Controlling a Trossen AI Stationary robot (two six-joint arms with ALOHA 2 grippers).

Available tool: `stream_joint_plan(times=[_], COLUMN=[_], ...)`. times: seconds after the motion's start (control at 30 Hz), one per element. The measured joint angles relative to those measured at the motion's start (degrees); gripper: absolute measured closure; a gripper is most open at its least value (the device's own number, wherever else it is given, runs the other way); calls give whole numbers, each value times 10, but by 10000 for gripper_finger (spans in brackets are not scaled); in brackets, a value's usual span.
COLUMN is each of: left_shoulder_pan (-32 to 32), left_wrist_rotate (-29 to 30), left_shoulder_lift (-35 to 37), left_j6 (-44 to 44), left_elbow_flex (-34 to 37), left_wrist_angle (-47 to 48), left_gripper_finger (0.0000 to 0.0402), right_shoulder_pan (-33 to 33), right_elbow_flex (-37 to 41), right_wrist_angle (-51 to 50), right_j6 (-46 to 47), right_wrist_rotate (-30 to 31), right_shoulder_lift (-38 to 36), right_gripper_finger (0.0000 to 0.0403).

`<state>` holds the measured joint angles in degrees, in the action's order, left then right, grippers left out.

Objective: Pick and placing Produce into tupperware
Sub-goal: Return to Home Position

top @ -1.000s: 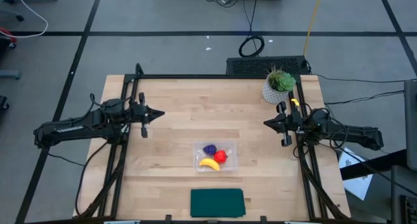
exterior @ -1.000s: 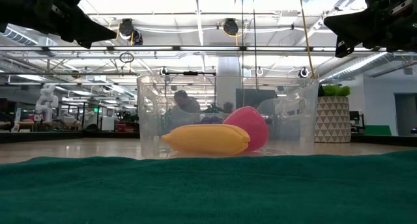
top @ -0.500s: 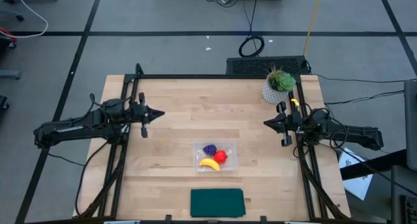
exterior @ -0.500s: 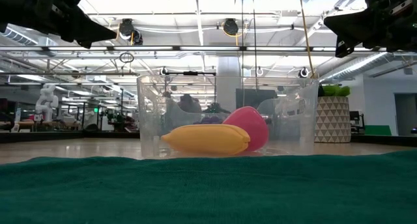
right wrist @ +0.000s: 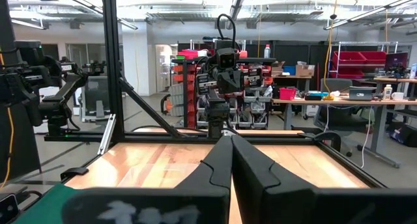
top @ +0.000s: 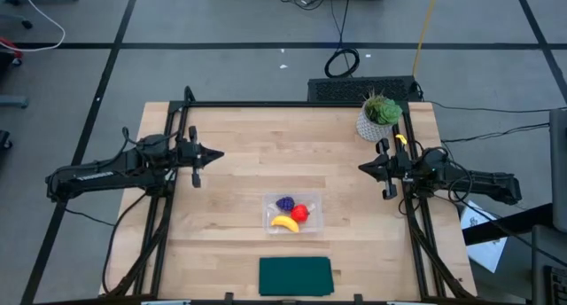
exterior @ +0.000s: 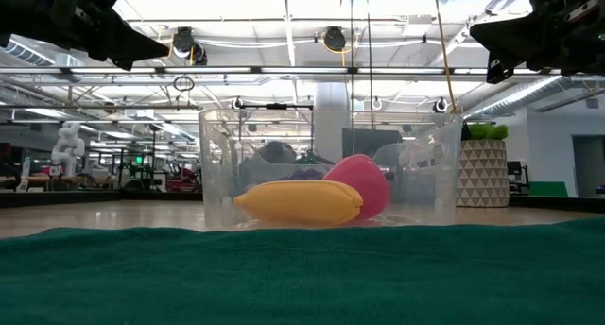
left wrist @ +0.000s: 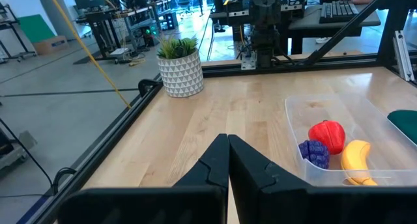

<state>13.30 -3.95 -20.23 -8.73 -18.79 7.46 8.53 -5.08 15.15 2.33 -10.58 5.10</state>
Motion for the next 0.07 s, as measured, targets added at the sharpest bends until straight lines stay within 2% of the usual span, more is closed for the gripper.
stream_joint_plan(times=[0.07], left_shoulder_pan=[0], left_wrist_rotate=[0], left_shoulder_lift=[0], left_j6=[0], left_elbow_flex=[0], left_wrist_angle=[0], left_gripper_finger=[396], right_shoulder_pan=[0], right_elbow_flex=[0], right_wrist_angle=[0], right_j6=[0], right_wrist_rotate=[0], right_shoulder_lift=[0], right_gripper_finger=[403])
